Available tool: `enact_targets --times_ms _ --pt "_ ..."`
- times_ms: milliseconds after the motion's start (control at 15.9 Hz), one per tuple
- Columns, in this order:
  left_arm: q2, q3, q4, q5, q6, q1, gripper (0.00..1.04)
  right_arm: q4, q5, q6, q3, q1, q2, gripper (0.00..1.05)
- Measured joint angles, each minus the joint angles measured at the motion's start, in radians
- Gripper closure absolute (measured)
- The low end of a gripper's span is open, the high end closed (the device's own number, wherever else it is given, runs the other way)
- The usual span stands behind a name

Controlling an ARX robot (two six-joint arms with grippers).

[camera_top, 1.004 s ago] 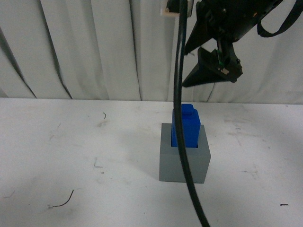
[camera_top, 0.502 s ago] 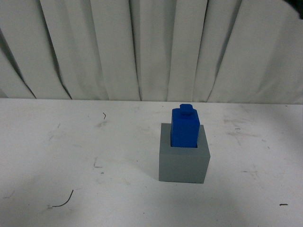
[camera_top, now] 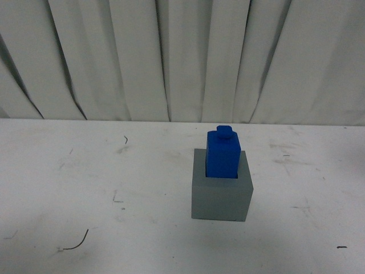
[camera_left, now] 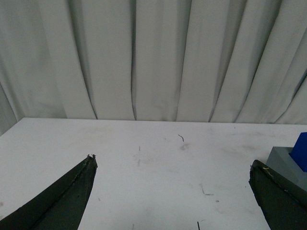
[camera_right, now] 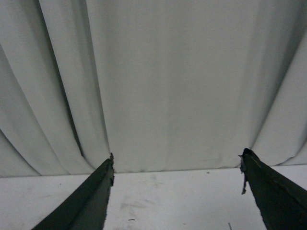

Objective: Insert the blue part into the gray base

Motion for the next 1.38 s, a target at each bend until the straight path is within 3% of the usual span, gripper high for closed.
enact_targets --times_ms 188,251,502,691,1381 --pt "0.000 0.000 0.000 0.000 0.000 0.000 0.07 0.001 0.036 -0.018 -0.188 0.007 -0.183 0.50" --pt "0.000 0.000 0.000 0.000 0.000 0.000 0.07 -0.008 0.036 -0.018 -0.209 0.007 -0.204 0.54" --pt "0.000 0.000 0.000 0.000 0.000 0.000 0.07 -0.063 0.070 -0.019 -0.393 0.045 -0.468 1.02" --pt "0.000 0.000 0.000 0.001 0.000 0.000 0.07 -0.098 0.154 -0.023 -0.479 0.140 -0.559 1.03" --pt "0.000 0.000 0.000 0.000 0.000 0.000 0.07 -0.269 0.167 -0.024 -0.599 0.137 -0.873 1.03"
